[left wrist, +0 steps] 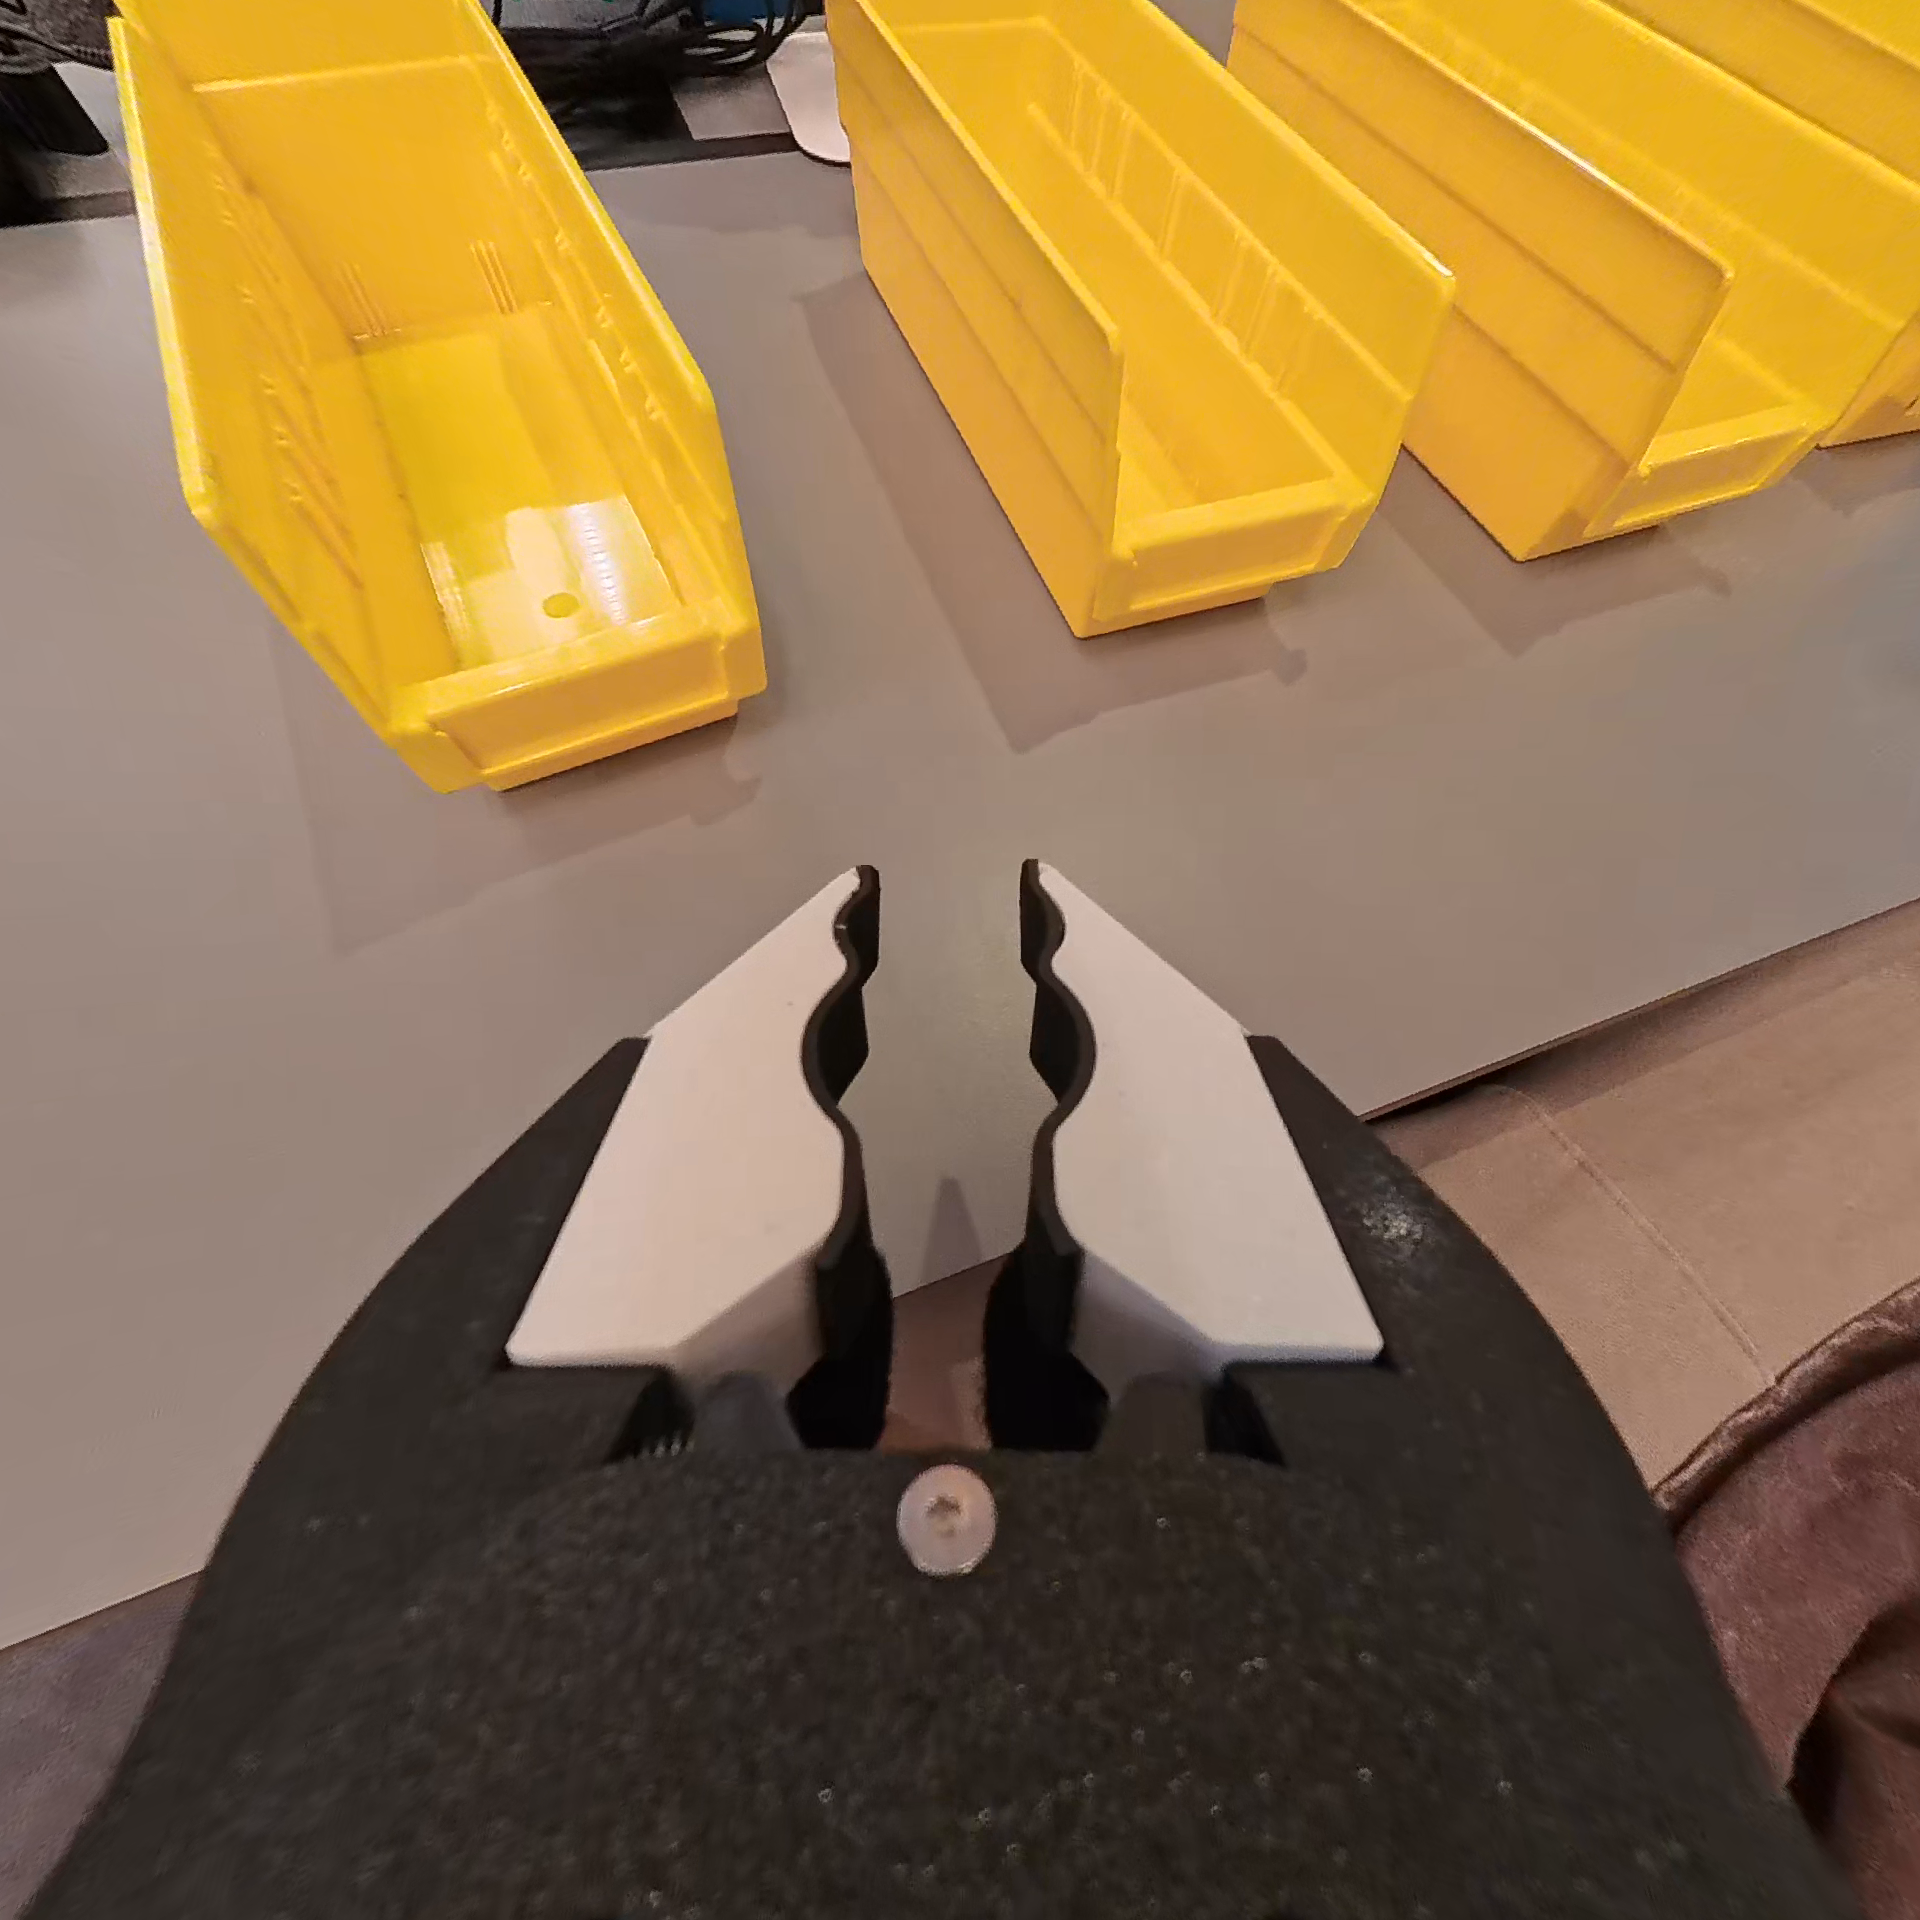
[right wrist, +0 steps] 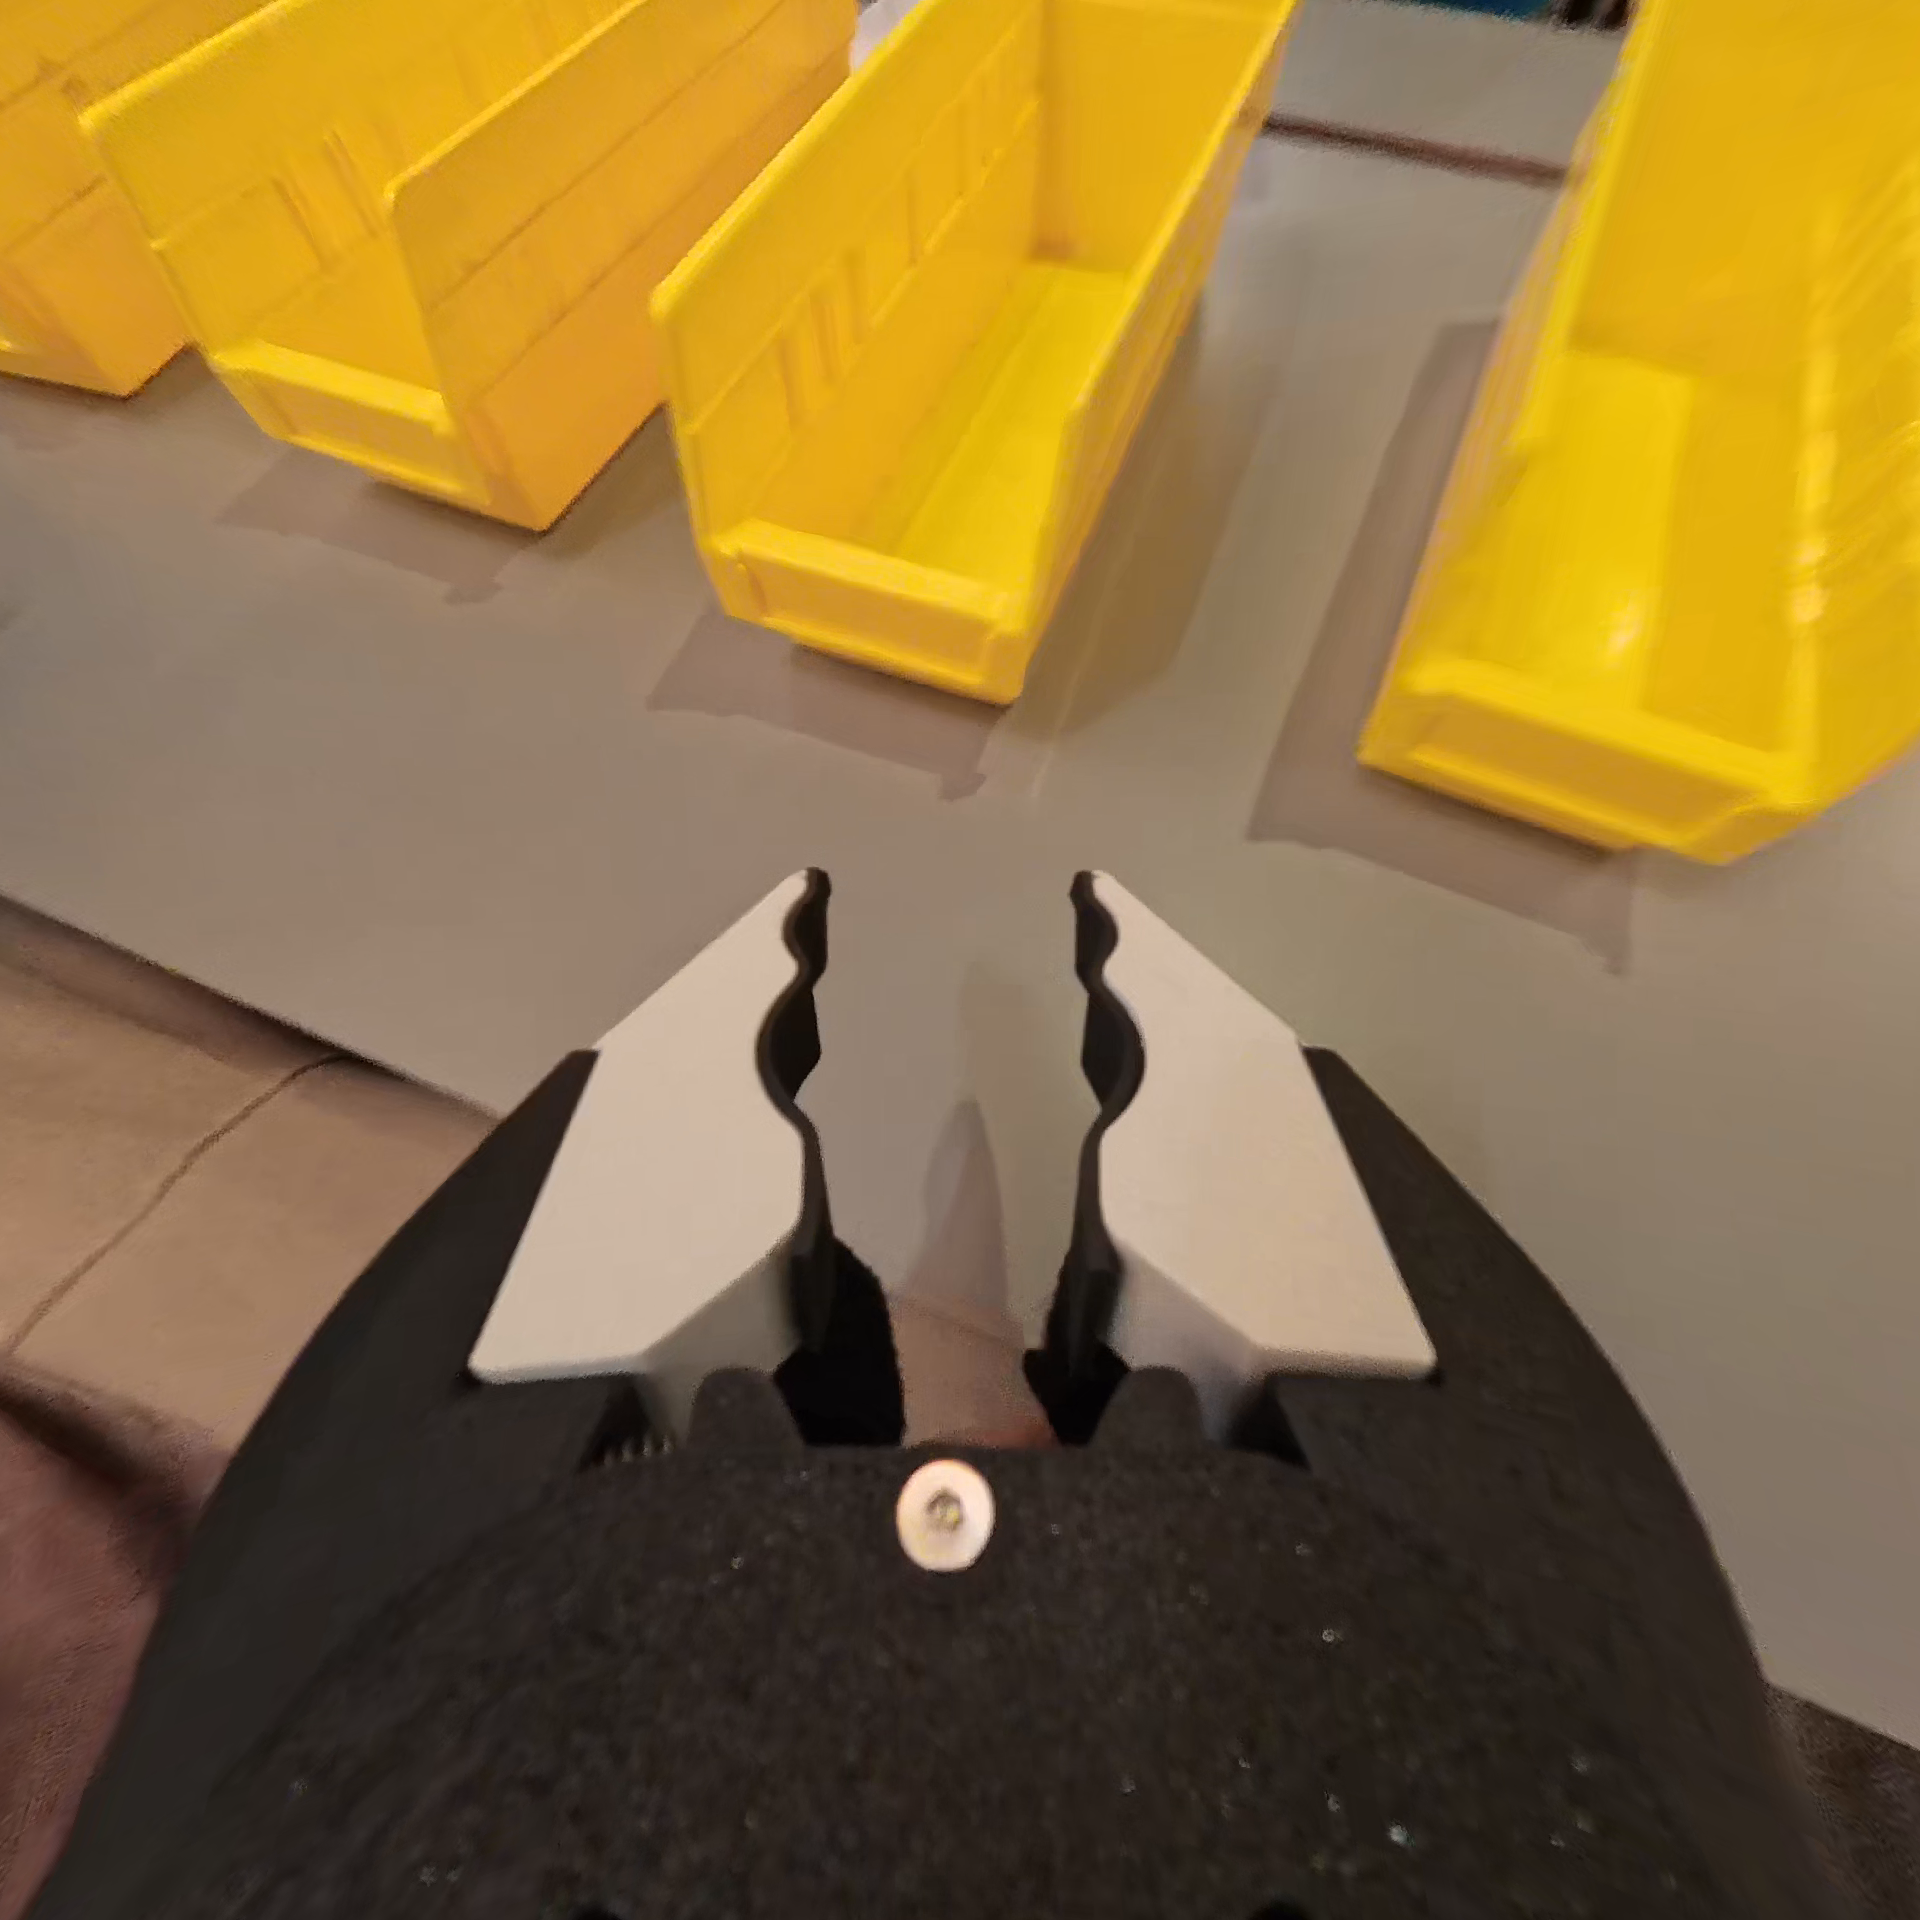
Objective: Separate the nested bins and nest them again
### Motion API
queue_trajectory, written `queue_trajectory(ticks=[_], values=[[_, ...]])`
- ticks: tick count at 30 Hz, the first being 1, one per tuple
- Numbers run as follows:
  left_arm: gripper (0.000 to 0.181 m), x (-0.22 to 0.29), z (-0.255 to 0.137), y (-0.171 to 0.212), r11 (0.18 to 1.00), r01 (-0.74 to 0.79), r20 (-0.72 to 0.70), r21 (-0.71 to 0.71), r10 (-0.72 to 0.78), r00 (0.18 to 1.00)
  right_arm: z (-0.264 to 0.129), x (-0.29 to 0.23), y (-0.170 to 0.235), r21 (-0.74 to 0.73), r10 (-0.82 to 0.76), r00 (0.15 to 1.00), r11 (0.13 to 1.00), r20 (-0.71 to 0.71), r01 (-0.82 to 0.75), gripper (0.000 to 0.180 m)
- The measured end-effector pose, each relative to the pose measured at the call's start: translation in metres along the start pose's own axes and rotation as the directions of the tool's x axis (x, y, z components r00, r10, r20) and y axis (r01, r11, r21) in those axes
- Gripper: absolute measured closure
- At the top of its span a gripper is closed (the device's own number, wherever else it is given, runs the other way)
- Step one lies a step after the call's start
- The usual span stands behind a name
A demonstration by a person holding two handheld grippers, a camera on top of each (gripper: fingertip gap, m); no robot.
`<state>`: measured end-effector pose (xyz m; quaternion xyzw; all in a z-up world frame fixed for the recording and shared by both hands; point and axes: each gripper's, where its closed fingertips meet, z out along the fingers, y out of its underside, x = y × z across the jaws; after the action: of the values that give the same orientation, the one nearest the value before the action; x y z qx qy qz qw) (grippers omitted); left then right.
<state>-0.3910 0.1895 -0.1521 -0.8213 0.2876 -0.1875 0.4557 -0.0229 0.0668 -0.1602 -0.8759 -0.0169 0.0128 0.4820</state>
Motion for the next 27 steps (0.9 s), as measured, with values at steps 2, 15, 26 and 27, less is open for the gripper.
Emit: queue_trajectory(ticks=[2, 15, 26, 27], values=[[0.156, 0.001, 0.001, 0.001, 1.0, -0.002, -0.004, -0.003, 0.002, 1.0, -0.002, 0.03, -0.009, 0.046, -0.016, 0.995, 0.999, -0.099, 0.021, 0.131], [0.157, 0.004, 0.0, 0.001, 1.0, 0.003, -0.019, -0.003, -0.003, 1.0, 0.011, 0.195, -0.006, 0.203, 0.255, 0.899, 0.96, -0.356, -0.192, 0.123], [0.157, -0.005, 0.002, 0.003, 1.0, 0.0, 0.011, -0.014, 0.0, 1.0, 0.071, 0.235, -0.033, 0.135, 0.185, 0.859, 0.981, -0.477, -0.136, 0.149], [0.157, -0.005, 0.002, 0.004, 1.0, 0.001, 0.011, -0.016, -0.001, 1.0, 0.078, 0.234, -0.036, 0.137, 0.196, 0.868, 0.979, -0.457, -0.149, 0.163]])
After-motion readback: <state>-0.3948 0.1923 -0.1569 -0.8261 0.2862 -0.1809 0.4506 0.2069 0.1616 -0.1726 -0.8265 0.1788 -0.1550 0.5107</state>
